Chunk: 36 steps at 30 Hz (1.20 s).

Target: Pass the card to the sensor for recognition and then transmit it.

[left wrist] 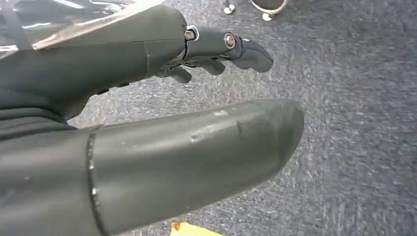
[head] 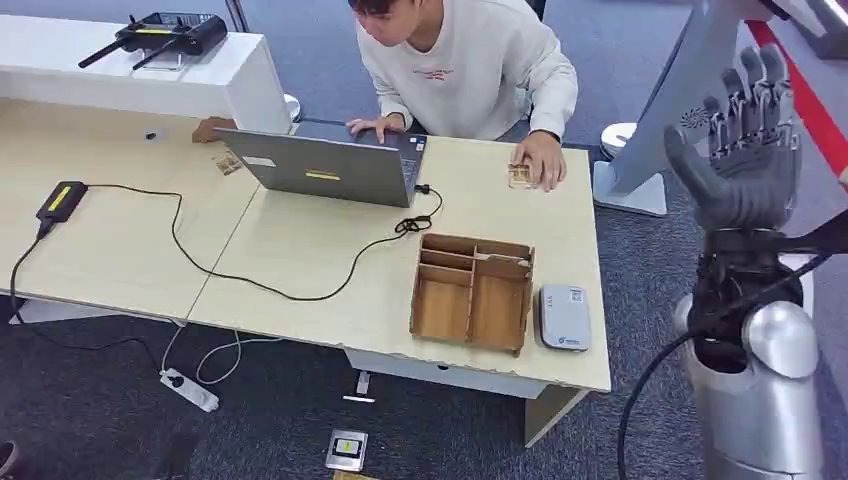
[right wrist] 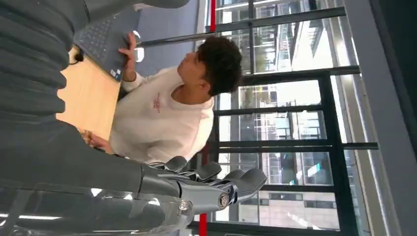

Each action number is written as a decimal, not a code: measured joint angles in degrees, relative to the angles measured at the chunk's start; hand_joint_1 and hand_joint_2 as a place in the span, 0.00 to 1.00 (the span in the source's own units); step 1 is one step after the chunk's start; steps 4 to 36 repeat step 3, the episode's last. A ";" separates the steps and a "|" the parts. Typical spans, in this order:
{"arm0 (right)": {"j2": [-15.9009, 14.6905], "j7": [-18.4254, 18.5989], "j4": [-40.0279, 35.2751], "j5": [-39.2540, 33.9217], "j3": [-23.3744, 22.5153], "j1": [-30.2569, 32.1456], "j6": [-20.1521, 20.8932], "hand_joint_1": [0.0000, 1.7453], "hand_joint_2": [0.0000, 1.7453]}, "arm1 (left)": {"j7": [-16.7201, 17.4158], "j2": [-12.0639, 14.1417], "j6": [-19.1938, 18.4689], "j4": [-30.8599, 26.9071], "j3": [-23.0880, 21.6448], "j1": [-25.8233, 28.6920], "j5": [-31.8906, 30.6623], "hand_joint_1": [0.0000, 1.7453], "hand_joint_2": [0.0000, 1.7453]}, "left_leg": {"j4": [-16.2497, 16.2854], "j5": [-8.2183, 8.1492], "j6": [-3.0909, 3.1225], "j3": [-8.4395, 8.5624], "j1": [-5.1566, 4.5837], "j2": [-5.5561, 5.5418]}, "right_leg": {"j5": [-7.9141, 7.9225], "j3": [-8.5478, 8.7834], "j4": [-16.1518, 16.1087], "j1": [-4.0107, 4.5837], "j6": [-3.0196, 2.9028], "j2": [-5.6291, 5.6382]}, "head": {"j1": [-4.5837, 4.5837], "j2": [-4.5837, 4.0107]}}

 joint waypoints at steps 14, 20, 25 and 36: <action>-0.02 0.46 -0.87 0.35 0.02 1.28 -0.02 0.00 1.00 | -0.41 -0.07 0.02 0.00 0.48 0.05 0.07 0.00 0.00 | 0.00 0.00 0.00 0.00 0.00 0.01 | 0.00 0.00 0.00 0.00 0.00 0.00 | 0.00 0.00; -0.02 0.46 -0.87 0.35 0.02 1.28 -0.02 0.00 1.00 | -0.41 -0.07 0.02 0.00 0.48 0.05 0.07 0.00 0.00 | 0.00 0.00 0.00 0.00 0.00 0.01 | 0.00 0.00 0.00 0.00 0.00 0.00 | 0.00 0.00; -0.02 0.46 -0.87 0.35 0.02 1.28 -0.02 0.00 1.00 | -0.41 -0.07 0.02 0.00 0.48 0.05 0.07 0.00 0.00 | 0.00 0.00 0.00 0.00 0.00 0.01 | 0.00 0.00 0.00 0.00 0.00 0.00 | 0.00 0.00; -0.02 0.46 -0.87 0.35 0.02 1.28 -0.02 0.00 1.00 | -0.41 -0.07 0.02 0.00 0.48 0.05 0.07 0.00 0.00 | 0.00 0.00 0.00 0.00 0.00 0.01 | 0.00 0.00 0.00 0.00 0.00 0.00 | 0.00 0.00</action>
